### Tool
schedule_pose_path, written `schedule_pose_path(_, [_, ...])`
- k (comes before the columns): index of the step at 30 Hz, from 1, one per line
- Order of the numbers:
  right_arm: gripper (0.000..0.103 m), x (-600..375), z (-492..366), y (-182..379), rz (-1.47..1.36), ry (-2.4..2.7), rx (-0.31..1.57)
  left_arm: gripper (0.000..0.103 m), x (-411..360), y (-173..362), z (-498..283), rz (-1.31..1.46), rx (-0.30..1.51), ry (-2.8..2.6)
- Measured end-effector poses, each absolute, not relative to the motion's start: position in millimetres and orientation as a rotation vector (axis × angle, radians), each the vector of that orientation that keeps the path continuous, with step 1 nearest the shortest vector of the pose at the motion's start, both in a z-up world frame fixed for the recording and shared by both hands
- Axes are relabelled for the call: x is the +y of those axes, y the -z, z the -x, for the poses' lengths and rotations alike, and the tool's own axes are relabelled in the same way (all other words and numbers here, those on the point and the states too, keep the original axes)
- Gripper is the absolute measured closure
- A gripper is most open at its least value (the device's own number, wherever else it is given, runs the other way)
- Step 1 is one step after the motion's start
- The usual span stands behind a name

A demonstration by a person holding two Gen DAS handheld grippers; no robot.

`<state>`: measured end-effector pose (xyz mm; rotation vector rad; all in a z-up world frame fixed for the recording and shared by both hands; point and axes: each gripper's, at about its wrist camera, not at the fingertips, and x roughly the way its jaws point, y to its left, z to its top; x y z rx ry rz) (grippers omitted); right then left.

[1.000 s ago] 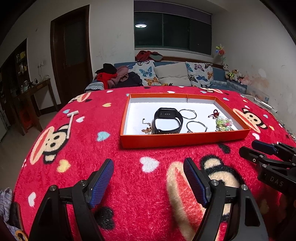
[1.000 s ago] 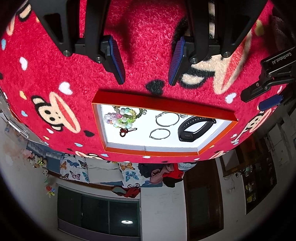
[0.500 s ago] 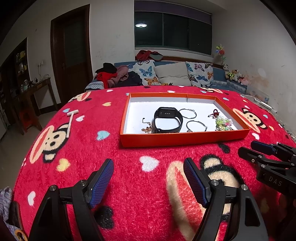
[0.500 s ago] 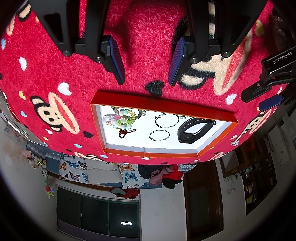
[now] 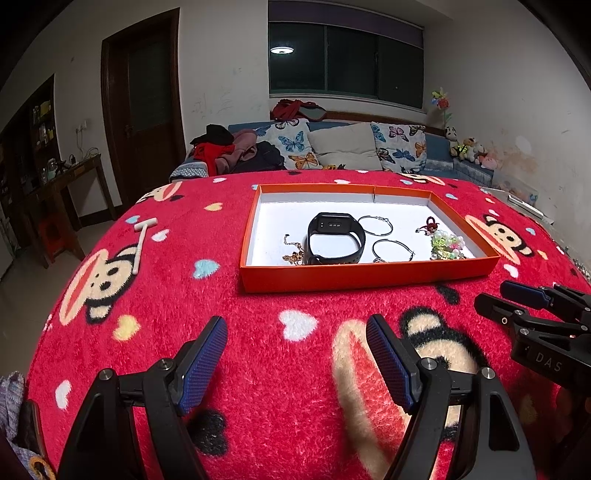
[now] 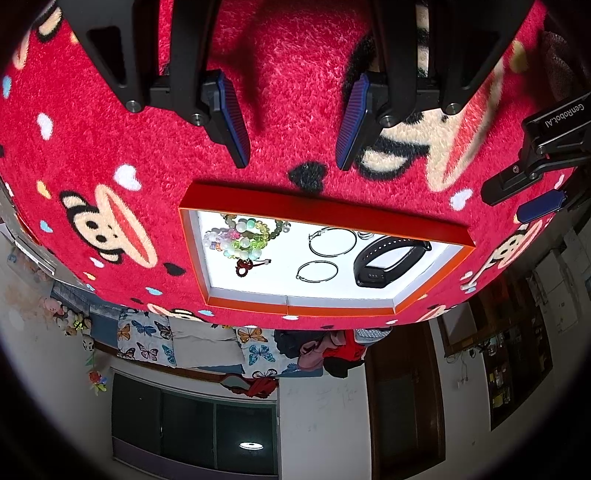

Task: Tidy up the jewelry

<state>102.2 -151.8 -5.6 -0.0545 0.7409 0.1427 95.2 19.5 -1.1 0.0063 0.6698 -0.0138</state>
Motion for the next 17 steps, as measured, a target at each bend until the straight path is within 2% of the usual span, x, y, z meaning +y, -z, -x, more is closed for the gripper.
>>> schedule_pose_path(17, [0.05,-151.7,-102.4,5.1,0.055,-0.143,0.742,0.02,20.4,2.3,-94.3,-0.01,0.667,0.014])
